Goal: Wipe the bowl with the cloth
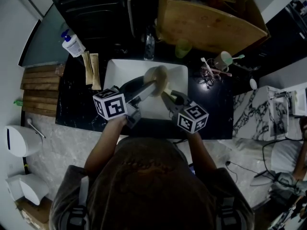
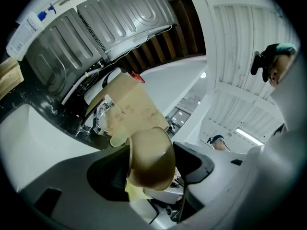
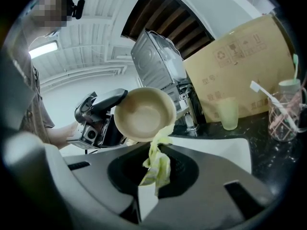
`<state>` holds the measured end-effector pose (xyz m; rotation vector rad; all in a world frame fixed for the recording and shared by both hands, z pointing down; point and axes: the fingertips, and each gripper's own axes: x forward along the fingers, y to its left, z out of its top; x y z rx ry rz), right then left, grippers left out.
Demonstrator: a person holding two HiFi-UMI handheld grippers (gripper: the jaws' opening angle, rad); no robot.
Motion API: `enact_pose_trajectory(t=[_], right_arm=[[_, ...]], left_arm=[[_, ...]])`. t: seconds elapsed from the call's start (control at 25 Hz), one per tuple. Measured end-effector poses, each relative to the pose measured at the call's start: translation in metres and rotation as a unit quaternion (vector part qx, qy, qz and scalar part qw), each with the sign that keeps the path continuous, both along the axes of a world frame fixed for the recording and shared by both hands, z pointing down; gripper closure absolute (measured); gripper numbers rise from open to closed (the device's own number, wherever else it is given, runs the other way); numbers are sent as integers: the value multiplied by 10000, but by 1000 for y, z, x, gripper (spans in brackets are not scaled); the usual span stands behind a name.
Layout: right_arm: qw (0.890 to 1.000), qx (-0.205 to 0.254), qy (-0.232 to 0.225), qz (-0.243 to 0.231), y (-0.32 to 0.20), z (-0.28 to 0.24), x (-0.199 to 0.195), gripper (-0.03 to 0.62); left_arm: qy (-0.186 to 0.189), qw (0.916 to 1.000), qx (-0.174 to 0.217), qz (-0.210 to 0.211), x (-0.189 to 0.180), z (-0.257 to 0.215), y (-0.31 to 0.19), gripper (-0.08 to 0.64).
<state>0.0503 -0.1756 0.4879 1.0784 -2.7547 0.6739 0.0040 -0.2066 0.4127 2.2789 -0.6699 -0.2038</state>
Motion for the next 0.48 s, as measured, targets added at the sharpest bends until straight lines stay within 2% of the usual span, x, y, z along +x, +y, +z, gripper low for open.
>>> enact_pose_trajectory(t=[0.12, 0.48], right_arm=[[10000, -7, -12, -25, 3, -1, -3, 565], [9999, -17, -54, -135, 12, -9, -16, 565]], left_arm=[[-58, 9999, 83, -42, 0, 1, -3, 279], [103, 9997, -62, -236, -1, 6, -9, 281]])
